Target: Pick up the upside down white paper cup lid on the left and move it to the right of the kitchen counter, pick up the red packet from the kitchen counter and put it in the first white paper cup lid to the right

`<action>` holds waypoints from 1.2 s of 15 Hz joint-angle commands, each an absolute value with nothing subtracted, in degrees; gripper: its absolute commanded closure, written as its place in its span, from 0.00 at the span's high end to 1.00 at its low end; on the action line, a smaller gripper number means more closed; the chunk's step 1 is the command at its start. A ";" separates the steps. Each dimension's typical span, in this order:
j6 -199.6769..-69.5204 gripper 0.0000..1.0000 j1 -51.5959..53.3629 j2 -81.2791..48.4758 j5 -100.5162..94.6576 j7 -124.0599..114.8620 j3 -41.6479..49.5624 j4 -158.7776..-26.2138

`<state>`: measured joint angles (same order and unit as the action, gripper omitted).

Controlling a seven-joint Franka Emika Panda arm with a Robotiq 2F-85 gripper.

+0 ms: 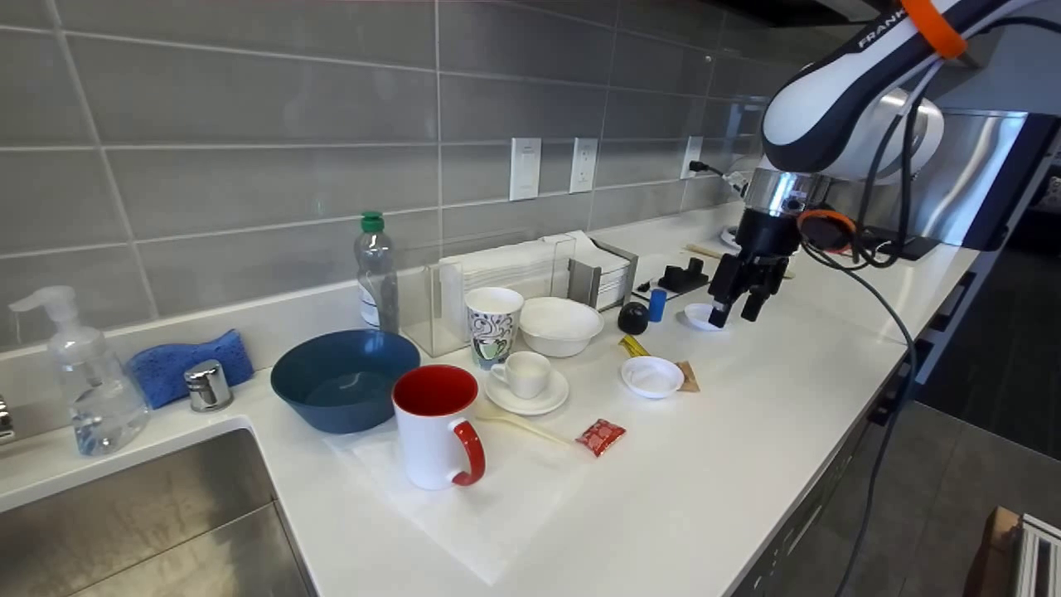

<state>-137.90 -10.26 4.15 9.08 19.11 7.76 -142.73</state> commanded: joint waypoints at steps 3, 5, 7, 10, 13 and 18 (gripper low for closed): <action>-139.24 1.00 -5.09 8.90 3.00 16.76 4.98 -148.67; -140.27 1.00 -3.30 10.62 1.19 15.22 3.24 -151.08; -140.52 1.00 -3.20 11.10 0.72 15.15 3.12 -151.65; -140.67 1.00 -3.37 11.10 0.63 15.17 3.30 -151.65; -138.28 1.00 -0.81 10.23 -1.15 20.94 1.66 -150.08; -140.59 1.00 5.41 5.28 -1.15 25.85 -2.33 -145.59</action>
